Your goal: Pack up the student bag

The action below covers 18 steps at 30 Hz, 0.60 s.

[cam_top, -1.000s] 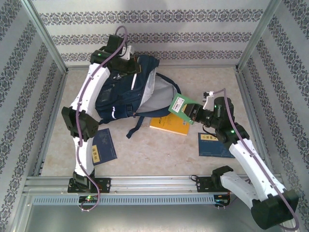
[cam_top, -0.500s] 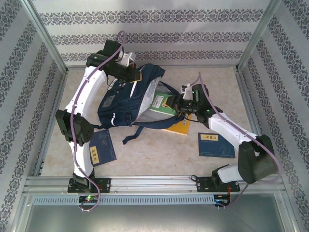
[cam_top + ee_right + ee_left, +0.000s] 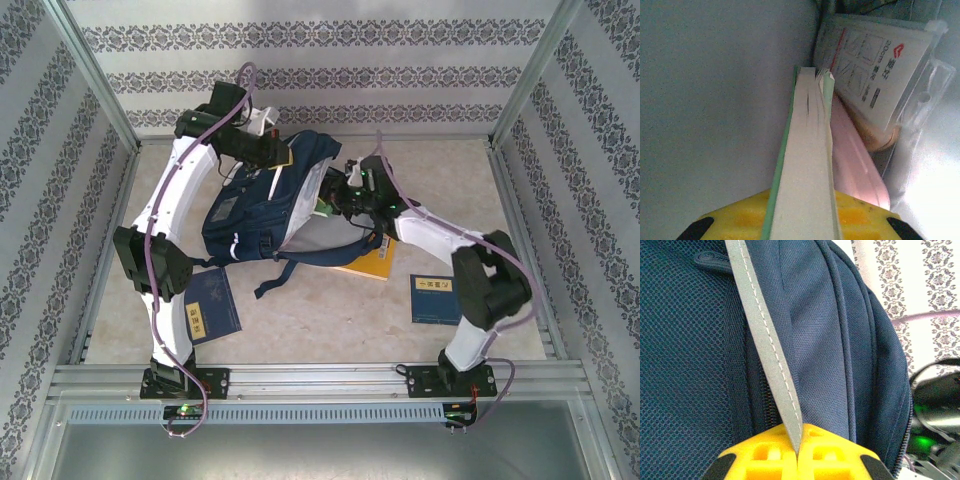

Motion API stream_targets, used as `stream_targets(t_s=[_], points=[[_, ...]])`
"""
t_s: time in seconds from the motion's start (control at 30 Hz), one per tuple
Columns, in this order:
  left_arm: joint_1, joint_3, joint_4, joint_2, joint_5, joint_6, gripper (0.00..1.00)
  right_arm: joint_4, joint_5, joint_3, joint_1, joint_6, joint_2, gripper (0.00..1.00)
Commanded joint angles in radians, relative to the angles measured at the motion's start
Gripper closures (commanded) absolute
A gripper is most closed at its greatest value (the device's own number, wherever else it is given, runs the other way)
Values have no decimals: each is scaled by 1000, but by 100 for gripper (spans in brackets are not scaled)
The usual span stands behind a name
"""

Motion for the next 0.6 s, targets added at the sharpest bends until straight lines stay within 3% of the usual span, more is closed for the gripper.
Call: stream_targets(t_s=[0.0, 0.13, 0.17, 0.23, 0.3, 0.43, 0.57], points=[[17, 35, 124, -92, 101, -22, 100, 67, 73, 123, 36, 63, 106, 100], [24, 37, 139, -78, 124, -33, 100, 45, 125, 299, 77, 68, 251, 97], [27, 37, 141, -75, 129, -35, 100, 19, 128, 356, 87, 65, 295, 89], [37, 37, 147, -66, 133, -44, 100, -56, 125, 477, 98, 54, 374, 53], [48, 37, 156, -57, 134, -55, 100, -85, 116, 526, 102, 28, 402, 33], [78, 37, 176, -37, 148, -80, 100, -154, 138, 494, 98, -106, 327, 11], [89, 59, 179, -5, 148, -95, 100, -181, 138, 427, 85, -210, 228, 4]])
